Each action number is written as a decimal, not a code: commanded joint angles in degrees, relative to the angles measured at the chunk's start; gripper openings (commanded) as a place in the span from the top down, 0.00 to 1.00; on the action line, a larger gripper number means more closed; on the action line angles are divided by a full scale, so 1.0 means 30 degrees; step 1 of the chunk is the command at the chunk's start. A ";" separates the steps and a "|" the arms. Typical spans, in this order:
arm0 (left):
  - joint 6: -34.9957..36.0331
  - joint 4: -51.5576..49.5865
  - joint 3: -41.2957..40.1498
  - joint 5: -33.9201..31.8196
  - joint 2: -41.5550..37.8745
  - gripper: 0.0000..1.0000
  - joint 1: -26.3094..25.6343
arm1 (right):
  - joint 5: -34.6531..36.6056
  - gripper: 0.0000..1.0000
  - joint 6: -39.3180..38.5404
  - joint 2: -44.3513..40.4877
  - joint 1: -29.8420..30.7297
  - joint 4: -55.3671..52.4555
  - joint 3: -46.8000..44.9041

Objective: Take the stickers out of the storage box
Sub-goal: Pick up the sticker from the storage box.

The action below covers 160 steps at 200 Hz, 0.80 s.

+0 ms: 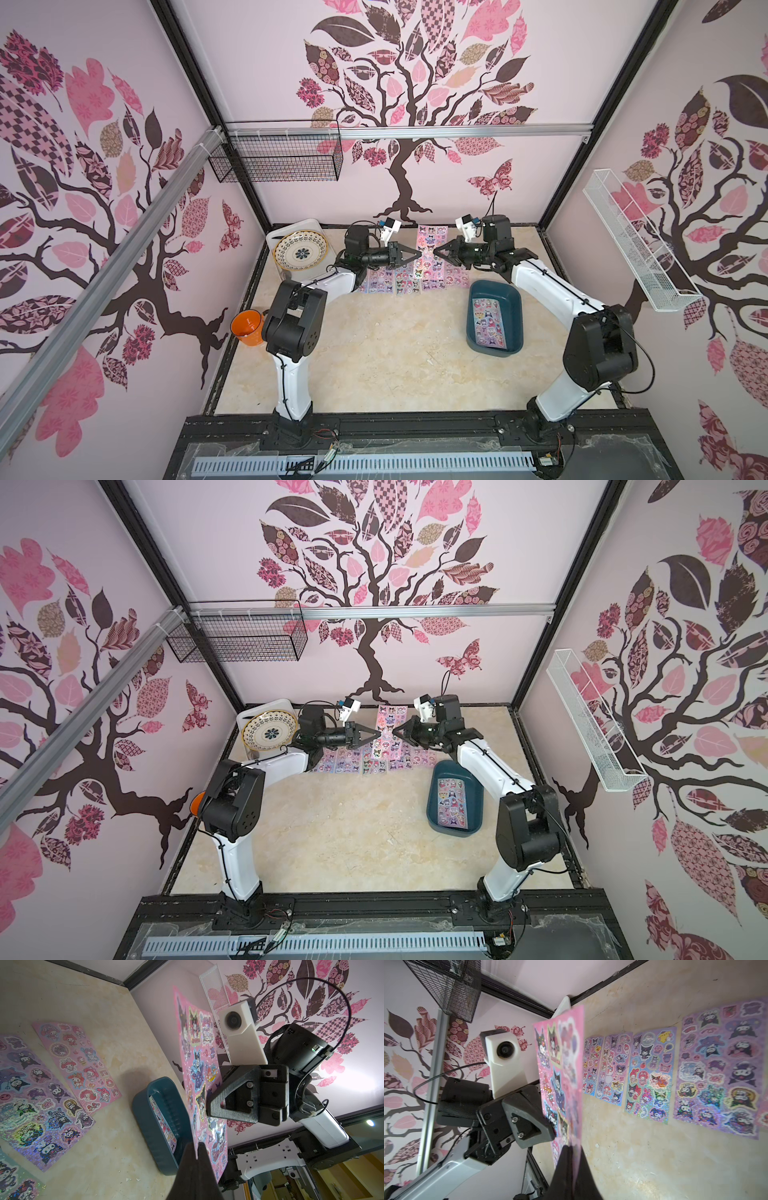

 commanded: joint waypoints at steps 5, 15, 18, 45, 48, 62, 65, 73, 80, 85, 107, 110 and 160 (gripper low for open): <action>0.1093 -0.0931 0.0237 0.0025 -0.0574 1.00 0.0025 | 0.1979 0.95 -0.1661 0.0295 0.0150 -0.2305 0.1050; 0.1173 -0.1005 0.0218 0.0017 -0.0558 1.00 0.0012 | 0.2266 0.95 -0.1818 0.0295 0.0193 -0.2609 0.1154; 0.1155 -0.1024 0.0239 -0.0001 -0.0560 1.00 0.0012 | 0.2329 0.95 -0.1856 0.0295 0.0181 -0.2671 0.1158; 0.1323 -0.1267 0.0321 -0.0084 -0.0493 1.00 0.0012 | 0.2071 0.91 -0.1800 0.0295 0.0179 -0.2485 0.1128; 0.1349 -0.1338 0.0326 -0.0091 -0.0493 1.00 0.0012 | 0.1956 0.91 -0.1729 0.0321 0.0186 -0.2363 0.1108; 0.1743 -0.1930 0.0389 -0.0276 -0.0520 1.00 0.0025 | 0.1203 0.84 -0.1260 0.0408 0.0179 -0.1622 0.0896; 0.1834 -0.2084 0.0411 -0.0312 -0.0515 1.00 0.0039 | 0.1013 0.81 -0.1120 0.0434 0.0179 -0.1427 0.0870; 0.2103 -0.2451 0.0416 -0.0441 -0.0574 1.00 0.0041 | 0.0559 0.77 -0.0769 0.0515 0.0175 -0.0891 0.0758; 0.2308 -0.2701 0.0471 -0.0545 -0.0603 1.00 0.0040 | 0.0280 0.75 -0.0526 0.0556 0.0177 -0.0541 0.0668; 0.2451 -0.2948 0.0486 -0.0610 -0.0638 1.00 0.0041 | 0.0125 0.73 -0.0400 0.0586 0.0179 -0.0373 0.0660; 0.3058 -0.4020 0.0626 -0.0939 -0.0710 1.00 0.0068 | 0.0241 0.72 -0.0385 0.0683 0.0183 -0.0344 0.0653; 0.3079 -0.4048 0.0635 -0.0970 -0.0700 1.00 0.0077 | 0.0277 0.72 -0.0395 0.0677 0.0180 -0.0359 0.0653; 0.2717 -0.3906 0.0527 -0.1485 -0.0590 1.00 0.0158 | 0.0145 0.75 -0.0368 0.0875 0.0208 -0.0391 0.0729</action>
